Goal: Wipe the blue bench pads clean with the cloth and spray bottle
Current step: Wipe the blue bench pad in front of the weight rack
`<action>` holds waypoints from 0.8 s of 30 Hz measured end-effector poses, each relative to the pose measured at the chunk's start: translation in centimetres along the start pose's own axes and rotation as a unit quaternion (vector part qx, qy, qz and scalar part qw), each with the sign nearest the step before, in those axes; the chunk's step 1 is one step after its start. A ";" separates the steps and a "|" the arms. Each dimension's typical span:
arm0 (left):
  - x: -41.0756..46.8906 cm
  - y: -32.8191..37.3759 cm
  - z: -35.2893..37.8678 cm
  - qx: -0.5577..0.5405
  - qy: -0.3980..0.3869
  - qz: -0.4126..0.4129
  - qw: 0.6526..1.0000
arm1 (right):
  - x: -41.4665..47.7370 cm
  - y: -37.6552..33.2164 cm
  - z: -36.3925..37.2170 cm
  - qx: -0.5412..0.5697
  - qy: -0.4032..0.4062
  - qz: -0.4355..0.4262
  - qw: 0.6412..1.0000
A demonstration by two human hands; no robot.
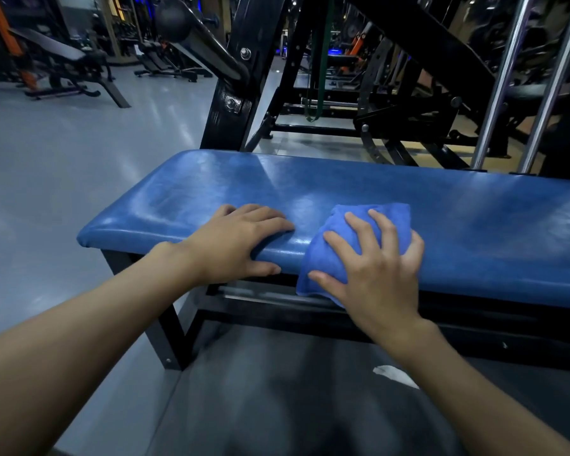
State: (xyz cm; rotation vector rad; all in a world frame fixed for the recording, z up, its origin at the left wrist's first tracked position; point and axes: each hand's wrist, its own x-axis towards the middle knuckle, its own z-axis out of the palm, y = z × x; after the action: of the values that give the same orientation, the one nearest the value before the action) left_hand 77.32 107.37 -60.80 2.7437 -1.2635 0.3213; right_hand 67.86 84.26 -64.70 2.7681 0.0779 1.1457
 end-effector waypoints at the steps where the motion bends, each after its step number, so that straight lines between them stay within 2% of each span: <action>1: 0.2 0.1 -0.1 0.007 0.003 0.000 1.000 | 0.3 -0.7 0.1 0.007 0.007 -0.001 1.000; 6: 1.0 0.9 -0.2 -0.014 0.002 0.009 1.000 | -0.1 1.0 0.2 0.017 0.030 -0.032 0.999; 12: 3.4 4.2 0.3 -0.040 -0.020 0.045 0.998 | -3.5 7.3 -0.3 0.002 0.036 0.027 0.999; 17: 3.6 4.4 0.6 -0.055 -0.004 0.041 0.998 | -3.3 3.5 0.0 0.004 0.049 0.134 0.990; 20: 3.7 4.8 0.2 -0.106 0.001 0.021 0.994 | -2.3 1.6 0.5 0.012 0.069 0.128 0.989; 24: 4.2 5.1 0.1 -0.120 0.020 0.017 0.992 | -3.3 4.3 0.7 0.023 0.104 0.109 0.988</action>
State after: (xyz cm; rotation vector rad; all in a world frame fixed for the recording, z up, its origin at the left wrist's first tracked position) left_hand 76.15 100.96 -59.88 2.5049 -1.2500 0.2089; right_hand 65.97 79.55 -66.88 2.7395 -0.1837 1.5024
